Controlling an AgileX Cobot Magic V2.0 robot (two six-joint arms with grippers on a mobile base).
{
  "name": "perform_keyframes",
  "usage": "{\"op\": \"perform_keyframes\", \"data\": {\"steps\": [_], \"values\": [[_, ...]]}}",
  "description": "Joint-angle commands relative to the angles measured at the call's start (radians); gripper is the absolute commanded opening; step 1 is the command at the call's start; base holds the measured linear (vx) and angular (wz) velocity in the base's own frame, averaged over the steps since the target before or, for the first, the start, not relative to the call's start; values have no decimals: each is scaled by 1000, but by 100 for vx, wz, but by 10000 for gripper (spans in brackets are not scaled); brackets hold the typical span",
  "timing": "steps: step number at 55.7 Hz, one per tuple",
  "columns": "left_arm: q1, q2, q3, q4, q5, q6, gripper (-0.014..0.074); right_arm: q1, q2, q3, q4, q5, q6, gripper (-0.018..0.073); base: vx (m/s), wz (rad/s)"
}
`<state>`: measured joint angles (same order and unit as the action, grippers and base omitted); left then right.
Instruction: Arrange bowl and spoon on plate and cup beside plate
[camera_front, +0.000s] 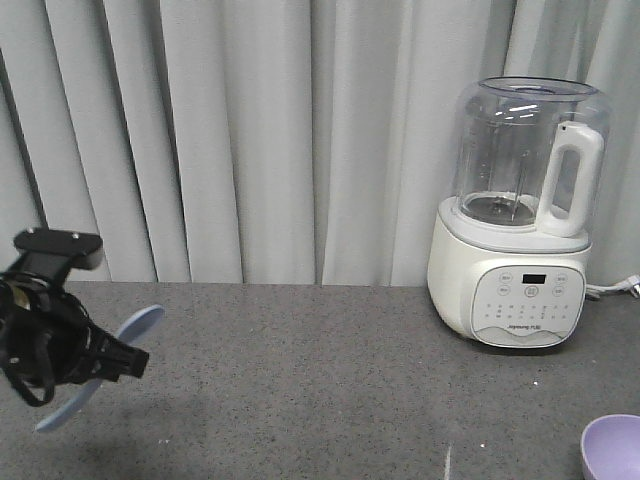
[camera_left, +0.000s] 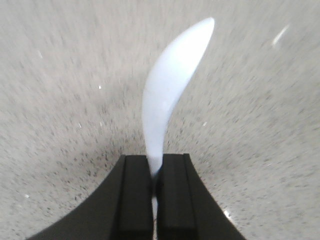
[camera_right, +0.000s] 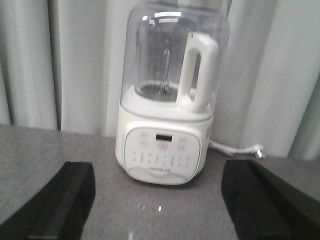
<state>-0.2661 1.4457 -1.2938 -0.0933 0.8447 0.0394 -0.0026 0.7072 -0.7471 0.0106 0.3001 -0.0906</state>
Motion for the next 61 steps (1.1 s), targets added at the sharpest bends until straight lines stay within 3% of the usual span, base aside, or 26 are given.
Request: {"op": "perform_keyframes", "data": {"steps": [1,9,14,27,44,61], "values": [[-10,-94,-34,-26,-41,15,-6,-8,10,-41,-17,51,84,564,0,0],[-10,-163,-34,-41,-27,37,-6,-99,89,-93,-155,312,298,552,0,0],[-10,-193,-31,-50,-19,37,-6,-175,165,-129,-232,387,351,538,0,0],[-9,-218,-31,-52,-9,39,-6,-255,393,-193,-183,425,314,523,0,0],[-9,-217,-31,-55,-7,56,-6,-254,636,-340,-137,487,274,522,0,0],[-9,-217,-31,-55,3,56,-6,-254,805,-355,-137,497,286,522,0,0]]}}
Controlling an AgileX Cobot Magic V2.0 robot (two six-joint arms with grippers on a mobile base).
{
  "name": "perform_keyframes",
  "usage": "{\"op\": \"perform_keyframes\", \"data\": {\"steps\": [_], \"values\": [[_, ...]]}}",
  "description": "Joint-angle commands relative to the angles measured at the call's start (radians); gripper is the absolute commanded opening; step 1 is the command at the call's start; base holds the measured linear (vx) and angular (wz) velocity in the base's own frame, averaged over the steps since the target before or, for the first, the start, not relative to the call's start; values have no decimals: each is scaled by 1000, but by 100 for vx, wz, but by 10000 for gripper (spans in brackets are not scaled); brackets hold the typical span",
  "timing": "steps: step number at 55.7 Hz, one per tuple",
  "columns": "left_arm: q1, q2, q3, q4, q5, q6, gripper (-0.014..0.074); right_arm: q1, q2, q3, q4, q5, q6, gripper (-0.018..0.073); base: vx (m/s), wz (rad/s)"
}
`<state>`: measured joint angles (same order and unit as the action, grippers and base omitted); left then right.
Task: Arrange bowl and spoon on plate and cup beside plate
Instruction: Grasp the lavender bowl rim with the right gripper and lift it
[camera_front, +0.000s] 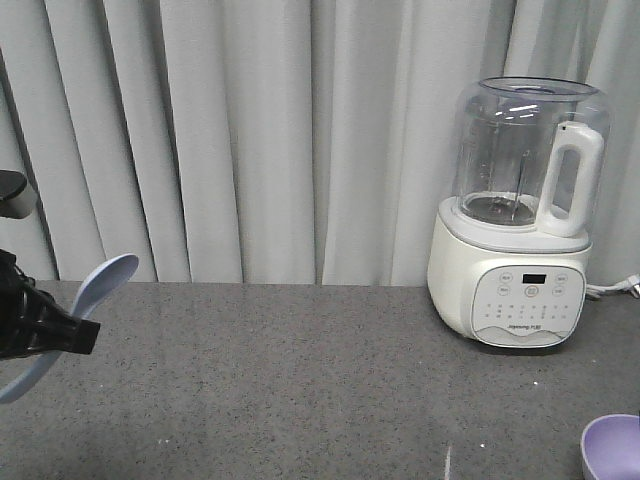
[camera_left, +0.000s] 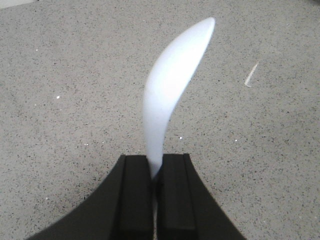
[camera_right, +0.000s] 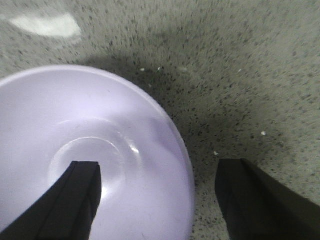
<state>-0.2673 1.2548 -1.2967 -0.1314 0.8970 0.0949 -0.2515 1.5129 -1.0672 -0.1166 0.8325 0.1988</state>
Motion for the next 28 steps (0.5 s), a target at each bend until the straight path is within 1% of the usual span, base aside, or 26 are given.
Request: {"op": "perform_keyframes", "data": {"steps": [1,7,12,16,19,20,24,25,28], "values": [[-8,-26,-28,-17,-49,0,-6,-5,9,-35,-10,-38,-3,522,0,0],[-8,-26,-28,-17,-46,1,-6,-5,46,-35,-10,-48,-3,514,0,0],[-8,-26,-28,-17,-46,1,-6,-5,60,-35,-10,-57,-3,459,0,0],[-8,-26,-28,-17,-46,1,-6,-5,65,-35,-11,-63,-4,347,0,0],[-8,-26,-28,-17,-46,1,-6,-5,65,-34,-13,-66,-8,233,0,0],[-8,-26,-28,-17,-46,1,-6,-5,65,-34,-13,-66,-8,179,0,0],[-8,-26,-28,-17,-45,1,-6,-5,65,-34,-17,-66,-15,9,0,0],[-8,-26,-28,-17,-45,1,-6,-5,65,-34,-17,-64,-16,-17,0,0],[-8,-26,-28,-17,-46,1,-6,-5,65,-34,-16,-57,-27,-15,0,0]]}}
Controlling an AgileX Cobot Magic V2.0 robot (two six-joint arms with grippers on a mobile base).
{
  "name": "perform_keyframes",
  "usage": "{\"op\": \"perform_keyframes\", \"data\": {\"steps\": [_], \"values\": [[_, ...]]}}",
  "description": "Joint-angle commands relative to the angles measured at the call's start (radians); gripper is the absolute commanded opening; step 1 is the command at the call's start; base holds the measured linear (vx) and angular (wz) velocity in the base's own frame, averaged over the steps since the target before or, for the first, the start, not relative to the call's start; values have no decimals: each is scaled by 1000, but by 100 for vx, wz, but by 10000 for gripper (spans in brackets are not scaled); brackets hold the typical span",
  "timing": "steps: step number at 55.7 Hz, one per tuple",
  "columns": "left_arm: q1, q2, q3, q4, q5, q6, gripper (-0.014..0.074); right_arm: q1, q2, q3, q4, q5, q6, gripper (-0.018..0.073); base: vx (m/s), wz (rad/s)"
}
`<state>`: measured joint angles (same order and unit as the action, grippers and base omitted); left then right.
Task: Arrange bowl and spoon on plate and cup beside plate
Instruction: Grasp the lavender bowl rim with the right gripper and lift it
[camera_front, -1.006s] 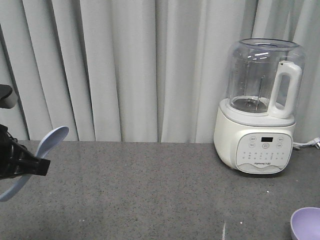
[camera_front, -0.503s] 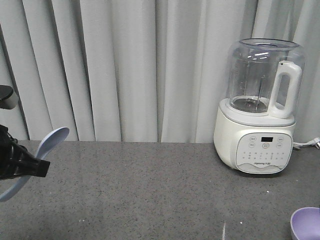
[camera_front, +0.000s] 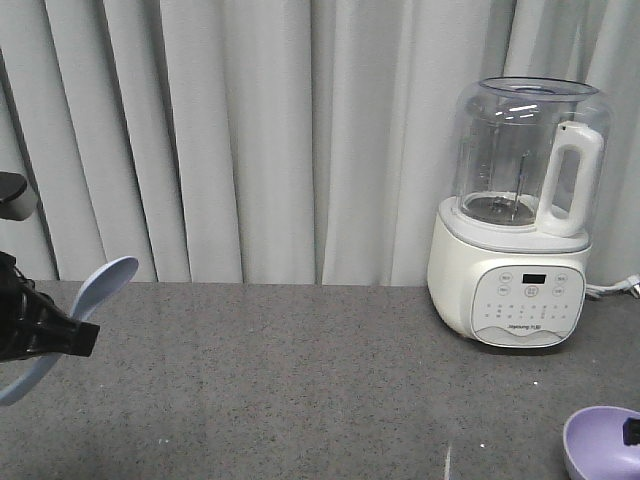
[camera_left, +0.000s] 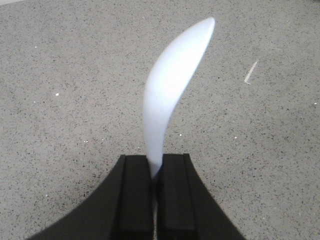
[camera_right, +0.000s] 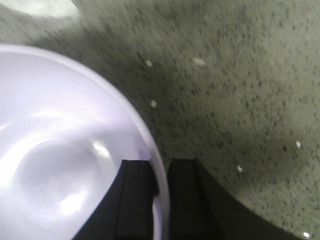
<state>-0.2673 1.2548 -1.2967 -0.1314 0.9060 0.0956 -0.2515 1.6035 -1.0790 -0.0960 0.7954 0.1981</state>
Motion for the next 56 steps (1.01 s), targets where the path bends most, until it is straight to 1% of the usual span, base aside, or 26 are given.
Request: {"op": "perform_keyframes", "data": {"steps": [1,7,12,15,17,20,21,23,24,26,32,36,37,39,45,56], "values": [[-8,-26,-28,-17,-57,0,-6,-5,-26,-22,-37,-16,-32,-15,0,0],[-8,-27,-28,-17,-72,0,-6,-2,-54,-22,-27,1,-88,-13,0,0],[-8,-27,-28,-17,-93,0,-4,-2,-122,-22,3,-4,-150,-12,0,0],[-8,-27,-28,-17,-107,0,-4,-2,-174,-22,41,-22,-181,-12,0,0],[-8,-27,-28,-17,-117,0,-3,-2,-215,-22,82,-40,-204,-12,0,0],[-8,-31,-28,-17,-130,0,-3,-2,-277,-22,156,-64,-249,-12,0,0],[-8,-31,-28,-17,-134,0,-3,-2,-313,-22,208,-75,-282,-12,0,0],[-8,-39,-28,-17,-140,0,-3,-2,-349,-22,266,-82,-321,-12,0,0],[-8,-40,-28,-16,-141,0,-3,-2,-376,-22,312,-85,-354,-12,0,0],[-8,-50,-28,-16,-144,0,-3,-2,-409,-21,371,-90,-406,-12,0,0],[-8,-93,-24,-18,-144,-1,-3,-2,-534,5,576,-102,-632,-10,0,0],[-8,-135,-24,-16,-144,-1,-3,-2,-609,42,696,-113,-749,-10,0,0],[-8,-177,-24,-14,-144,0,-3,-2,-674,84,786,-121,-827,-9,0,0],[-8,-201,-19,-10,-148,0,-3,-2,-710,110,828,-122,-866,-9,0,0],[-8,-292,49,2,-198,0,-3,-2,-805,182,890,-121,-937,-9,0,0],[-8,-469,261,1,-276,-26,0,-2,-919,265,905,-105,-933,-9,0,0]]}}
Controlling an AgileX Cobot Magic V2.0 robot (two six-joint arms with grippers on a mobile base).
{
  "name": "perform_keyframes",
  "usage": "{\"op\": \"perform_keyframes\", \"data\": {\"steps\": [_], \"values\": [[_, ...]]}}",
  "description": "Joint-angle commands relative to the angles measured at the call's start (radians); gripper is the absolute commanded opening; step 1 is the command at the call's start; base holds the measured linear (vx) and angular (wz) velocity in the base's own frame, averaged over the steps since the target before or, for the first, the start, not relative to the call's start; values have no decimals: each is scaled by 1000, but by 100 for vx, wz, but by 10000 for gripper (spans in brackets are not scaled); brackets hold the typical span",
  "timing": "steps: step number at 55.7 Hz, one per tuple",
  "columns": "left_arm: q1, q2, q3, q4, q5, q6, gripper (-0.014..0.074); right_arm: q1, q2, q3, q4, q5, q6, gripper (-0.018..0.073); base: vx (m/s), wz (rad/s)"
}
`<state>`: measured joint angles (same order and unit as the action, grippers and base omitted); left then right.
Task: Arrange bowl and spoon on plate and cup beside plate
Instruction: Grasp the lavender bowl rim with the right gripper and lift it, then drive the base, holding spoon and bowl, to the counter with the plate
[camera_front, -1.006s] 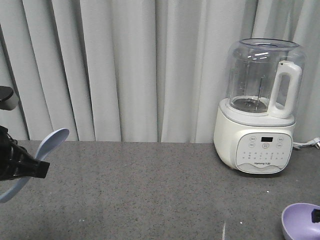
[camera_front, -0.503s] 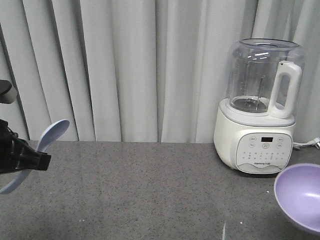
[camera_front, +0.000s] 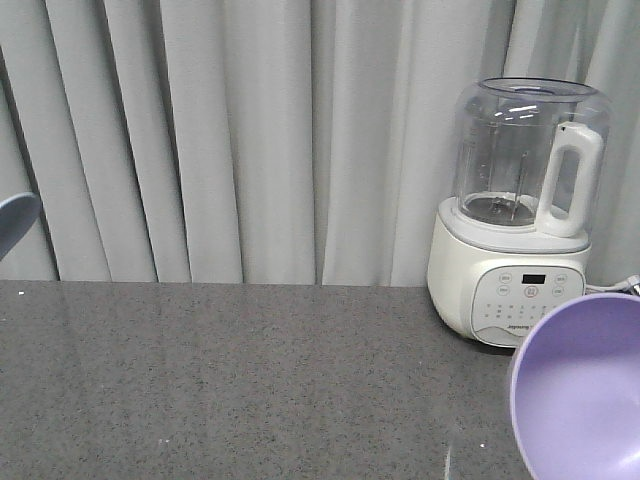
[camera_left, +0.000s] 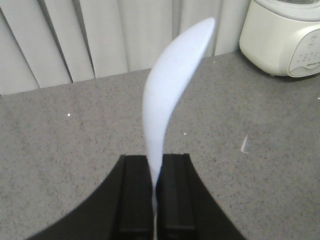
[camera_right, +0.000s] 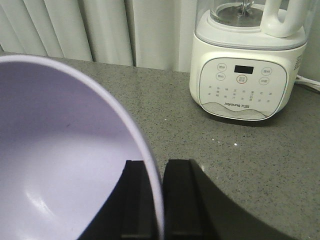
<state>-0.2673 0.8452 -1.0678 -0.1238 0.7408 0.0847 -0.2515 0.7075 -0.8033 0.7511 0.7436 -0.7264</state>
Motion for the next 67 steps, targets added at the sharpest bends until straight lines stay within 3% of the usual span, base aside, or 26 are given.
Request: {"op": "perform_keyframes", "data": {"steps": [1,17,67], "values": [[-8,-77,52,-6,-120,-16,0,-2,-28,-10,60,-51,-9,-9,0,0],[-8,-238,200,-6,-179,-16,0,-2,-37,-10,69,-47,2,-9,0,0],[-8,-244,202,-6,-175,-16,0,-2,-37,-10,68,-47,2,-9,-2,-7]]}}
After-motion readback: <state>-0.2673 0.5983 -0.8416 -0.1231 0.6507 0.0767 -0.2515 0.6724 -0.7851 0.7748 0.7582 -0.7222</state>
